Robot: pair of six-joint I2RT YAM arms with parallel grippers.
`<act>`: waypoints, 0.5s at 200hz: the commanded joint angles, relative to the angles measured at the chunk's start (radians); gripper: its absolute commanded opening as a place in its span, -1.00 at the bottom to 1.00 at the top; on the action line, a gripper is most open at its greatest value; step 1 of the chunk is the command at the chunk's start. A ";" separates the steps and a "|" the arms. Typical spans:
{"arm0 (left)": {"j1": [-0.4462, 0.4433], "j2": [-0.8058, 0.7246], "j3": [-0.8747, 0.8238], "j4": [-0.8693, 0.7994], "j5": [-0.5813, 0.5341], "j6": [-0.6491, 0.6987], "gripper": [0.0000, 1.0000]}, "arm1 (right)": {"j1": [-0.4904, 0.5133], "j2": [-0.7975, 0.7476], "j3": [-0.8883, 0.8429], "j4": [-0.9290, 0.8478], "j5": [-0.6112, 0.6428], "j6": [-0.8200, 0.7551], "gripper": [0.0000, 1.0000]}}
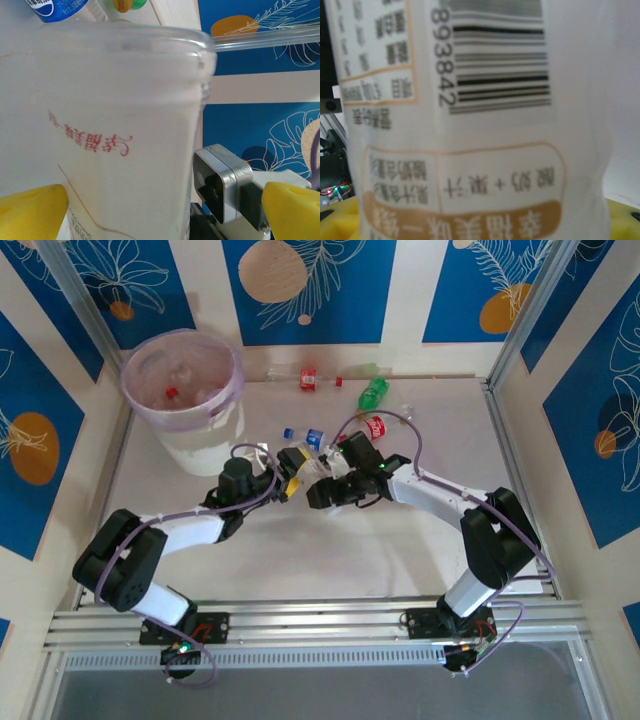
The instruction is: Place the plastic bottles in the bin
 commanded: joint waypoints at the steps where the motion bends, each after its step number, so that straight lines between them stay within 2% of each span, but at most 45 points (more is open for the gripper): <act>1: -0.017 0.030 0.033 0.020 0.022 0.017 1.00 | 0.021 -0.032 -0.013 0.030 -0.105 -0.029 0.14; 32: -0.021 0.058 0.040 0.061 0.029 -0.003 1.00 | 0.025 -0.037 -0.018 0.069 -0.144 -0.011 0.14; 62: -0.022 0.068 0.035 0.073 0.026 -0.008 0.81 | 0.028 -0.037 -0.015 0.076 -0.145 -0.007 0.15; 88: -0.023 0.067 0.027 0.078 0.018 -0.011 0.51 | 0.028 -0.042 -0.015 0.070 -0.143 -0.010 0.15; 100: -0.024 0.067 0.026 0.082 0.017 -0.011 0.30 | 0.028 -0.043 -0.016 0.068 -0.140 -0.011 0.15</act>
